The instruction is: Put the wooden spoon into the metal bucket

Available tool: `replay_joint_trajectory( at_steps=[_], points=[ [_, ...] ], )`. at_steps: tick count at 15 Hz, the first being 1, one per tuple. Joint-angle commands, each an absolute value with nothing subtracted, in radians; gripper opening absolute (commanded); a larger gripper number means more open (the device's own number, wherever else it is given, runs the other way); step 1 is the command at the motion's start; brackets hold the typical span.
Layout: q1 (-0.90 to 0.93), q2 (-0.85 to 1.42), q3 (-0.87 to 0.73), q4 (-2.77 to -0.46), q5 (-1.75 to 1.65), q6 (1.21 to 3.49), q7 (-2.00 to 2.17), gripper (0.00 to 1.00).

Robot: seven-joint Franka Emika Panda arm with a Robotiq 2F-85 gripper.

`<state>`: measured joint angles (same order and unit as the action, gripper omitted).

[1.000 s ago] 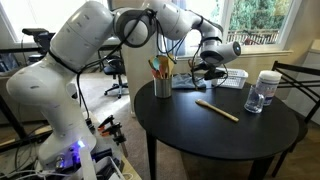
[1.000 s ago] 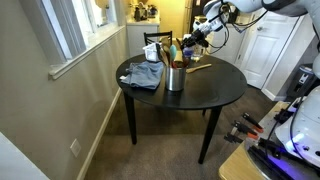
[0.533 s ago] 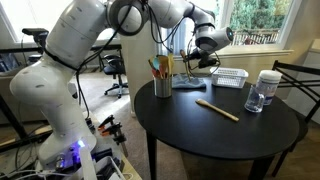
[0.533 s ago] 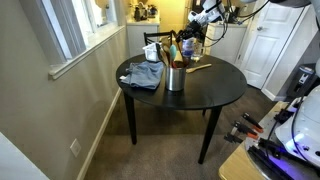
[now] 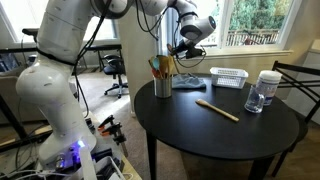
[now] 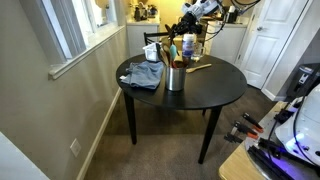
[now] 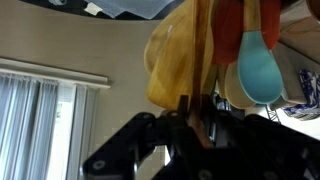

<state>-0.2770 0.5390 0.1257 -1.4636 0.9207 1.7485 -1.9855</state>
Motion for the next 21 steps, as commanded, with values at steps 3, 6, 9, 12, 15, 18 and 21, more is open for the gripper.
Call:
replay_joint_trajectory(
  at_steps=[3, 6, 9, 12, 15, 18, 21],
  points=[
    [-0.206, 0.448, 0.084, -1.577, 1.041, 1.823, -1.975, 0.08],
    [-0.179, 0.391, 0.069, -1.674, 1.075, 1.859, -1.964, 0.08],
    [-0.162, 0.377, 0.052, -1.731, 1.078, 1.821, -1.918, 0.08],
    [-0.154, 0.318, 0.041, -1.839, 1.058, 1.753, -1.934, 0.08],
    [-0.146, 0.347, 0.025, -1.813, 1.051, 1.724, -1.945, 0.08],
    [-0.142, 0.352, 0.008, -1.811, 1.049, 1.746, -1.964, 0.08],
    [-0.133, 0.349, -0.008, -1.825, 1.045, 1.797, -1.975, 0.08]
  ],
)
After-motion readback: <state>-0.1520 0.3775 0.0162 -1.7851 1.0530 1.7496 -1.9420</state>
